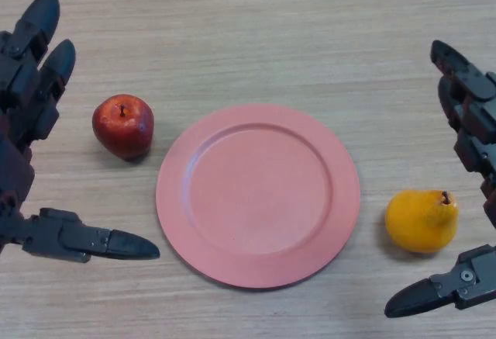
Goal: Pick up the yellow pear and place it on the plate
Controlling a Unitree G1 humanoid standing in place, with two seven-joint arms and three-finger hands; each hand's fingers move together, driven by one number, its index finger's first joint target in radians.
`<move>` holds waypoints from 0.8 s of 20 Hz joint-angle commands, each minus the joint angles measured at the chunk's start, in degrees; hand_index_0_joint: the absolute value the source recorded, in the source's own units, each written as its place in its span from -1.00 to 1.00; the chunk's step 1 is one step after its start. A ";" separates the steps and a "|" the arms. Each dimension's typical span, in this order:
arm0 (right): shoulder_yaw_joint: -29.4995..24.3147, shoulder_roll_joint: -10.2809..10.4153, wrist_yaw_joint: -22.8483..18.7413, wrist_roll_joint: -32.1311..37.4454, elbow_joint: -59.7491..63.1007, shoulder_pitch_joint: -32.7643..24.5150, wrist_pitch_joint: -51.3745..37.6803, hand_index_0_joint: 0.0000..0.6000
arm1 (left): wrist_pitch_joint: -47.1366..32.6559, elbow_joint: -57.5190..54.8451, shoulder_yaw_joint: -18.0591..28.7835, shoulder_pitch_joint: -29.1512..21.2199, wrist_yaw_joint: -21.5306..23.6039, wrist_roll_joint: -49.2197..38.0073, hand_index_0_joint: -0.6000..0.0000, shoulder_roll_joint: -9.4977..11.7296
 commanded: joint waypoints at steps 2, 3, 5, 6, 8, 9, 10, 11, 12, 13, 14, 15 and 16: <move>-3.54 -0.66 -1.23 2.58 -2.48 -1.83 -7.08 -1.00 | -7.86 -0.15 2.38 -1.72 3.71 -0.87 1.00 1.59; -3.24 -0.73 -1.19 1.84 -2.19 -1.99 -7.50 -1.00 | -8.32 0.07 2.36 -1.70 3.92 -1.30 1.00 1.62; -3.21 -0.90 -0.82 1.55 -1.42 -2.51 -7.46 -1.00 | -9.12 0.66 2.58 -1.77 4.23 -1.91 1.00 1.76; -3.35 -0.99 -0.70 1.70 -0.56 -2.92 -7.55 -1.00 | -10.15 1.24 2.64 -1.96 4.90 -2.27 1.00 1.73; -3.85 -1.45 -0.68 0.46 3.88 -4.12 -12.13 -1.00 | -11.81 2.16 2.90 -2.38 5.92 -2.87 1.00 2.03; -4.42 -2.01 -0.30 0.47 6.09 -5.27 -13.27 -1.00 | -12.36 2.32 2.69 -2.28 6.00 -2.63 1.00 2.10; -4.73 -2.66 -0.01 -0.53 9.43 -6.44 -15.48 -1.00 | -13.04 2.50 1.95 -1.97 5.89 -1.64 1.00 2.00; -4.66 -3.13 0.17 -2.06 13.22 -7.48 -18.96 -1.00 | -13.18 2.57 1.65 -1.90 5.82 -1.20 1.00 1.91; -5.26 -4.08 0.28 -3.68 17.53 -9.09 -22.14 -1.00 | -12.76 2.23 1.79 -2.08 5.70 -1.30 1.00 2.04; -5.64 -4.53 -0.71 -4.89 21.46 -10.39 -25.22 -1.00 | -12.69 2.30 2.51 -2.41 5.73 -2.22 1.00 2.21; -5.67 -5.11 -1.87 -6.57 26.22 -11.34 -28.78 -1.00 | -12.83 2.65 3.24 -2.68 5.78 -3.01 1.00 2.50; -5.72 -5.60 -2.38 -7.71 29.57 -11.97 -30.70 -1.00 | -13.23 3.11 3.20 -2.89 6.00 -2.66 1.00 2.67; -5.67 -5.94 -3.67 -8.48 33.99 -12.78 -34.01 -1.00 | -13.41 3.34 3.03 -2.99 6.22 -2.33 1.00 2.75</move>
